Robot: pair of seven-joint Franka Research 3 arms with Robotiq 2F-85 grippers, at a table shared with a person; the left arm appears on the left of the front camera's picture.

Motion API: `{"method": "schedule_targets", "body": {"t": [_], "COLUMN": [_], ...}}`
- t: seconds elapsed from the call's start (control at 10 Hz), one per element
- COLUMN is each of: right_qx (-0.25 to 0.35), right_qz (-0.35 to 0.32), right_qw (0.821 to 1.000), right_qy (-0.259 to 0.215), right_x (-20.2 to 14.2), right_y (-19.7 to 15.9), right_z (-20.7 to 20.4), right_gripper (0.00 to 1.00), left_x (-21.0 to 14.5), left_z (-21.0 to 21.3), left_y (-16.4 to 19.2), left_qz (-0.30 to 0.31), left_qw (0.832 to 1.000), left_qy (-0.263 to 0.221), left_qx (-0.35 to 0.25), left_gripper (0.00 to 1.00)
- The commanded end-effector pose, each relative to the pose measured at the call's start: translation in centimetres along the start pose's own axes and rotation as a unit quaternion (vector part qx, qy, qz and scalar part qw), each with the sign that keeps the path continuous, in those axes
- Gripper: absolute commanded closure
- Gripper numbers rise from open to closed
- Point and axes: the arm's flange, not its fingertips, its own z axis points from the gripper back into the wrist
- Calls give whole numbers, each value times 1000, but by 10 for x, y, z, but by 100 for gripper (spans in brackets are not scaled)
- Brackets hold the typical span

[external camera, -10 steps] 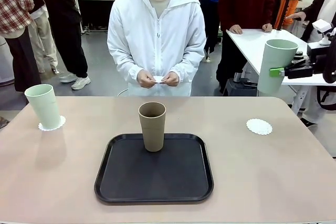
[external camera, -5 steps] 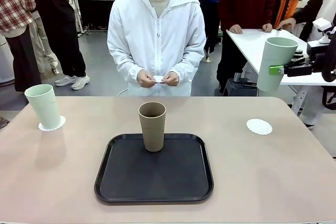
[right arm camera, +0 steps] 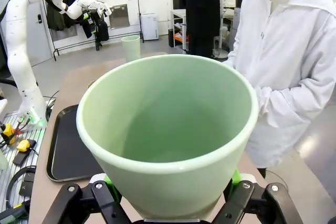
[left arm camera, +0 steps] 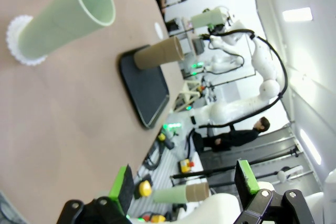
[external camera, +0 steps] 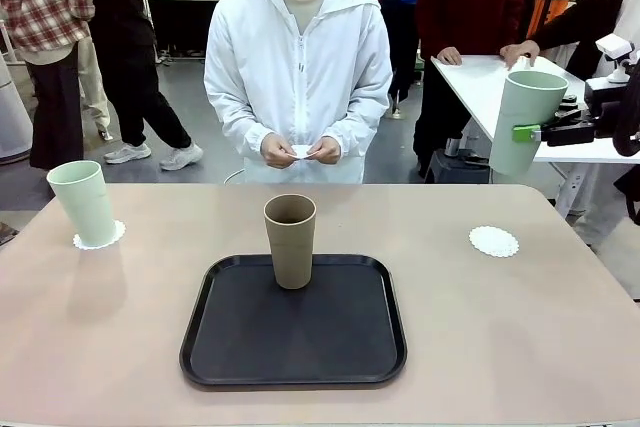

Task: Place coasters on the table and set cups on them.
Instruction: Take one Reusable plastic cup from the Flat Tray and place it on a coaster set by the human.

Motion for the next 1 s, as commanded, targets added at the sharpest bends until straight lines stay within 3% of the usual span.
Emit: {"method": "schedule_targets", "body": {"t": [0.0,0.9], "right_qx": [0,80], "right_qz": [0,-19], "right_qw": [1000,997], "right_qy": [0,-13], "right_x": [0,-113], "right_y": [0,-40], "right_z": [0,1], "right_gripper": [14,14], "left_x": [0,0], "left_z": [1,1], "left_y": [-2,-2], "left_qz": [2,2], "left_qw": [1000,1000], "left_qy": [0,0], "left_qx": [4,4], "left_gripper": [0,0]}}
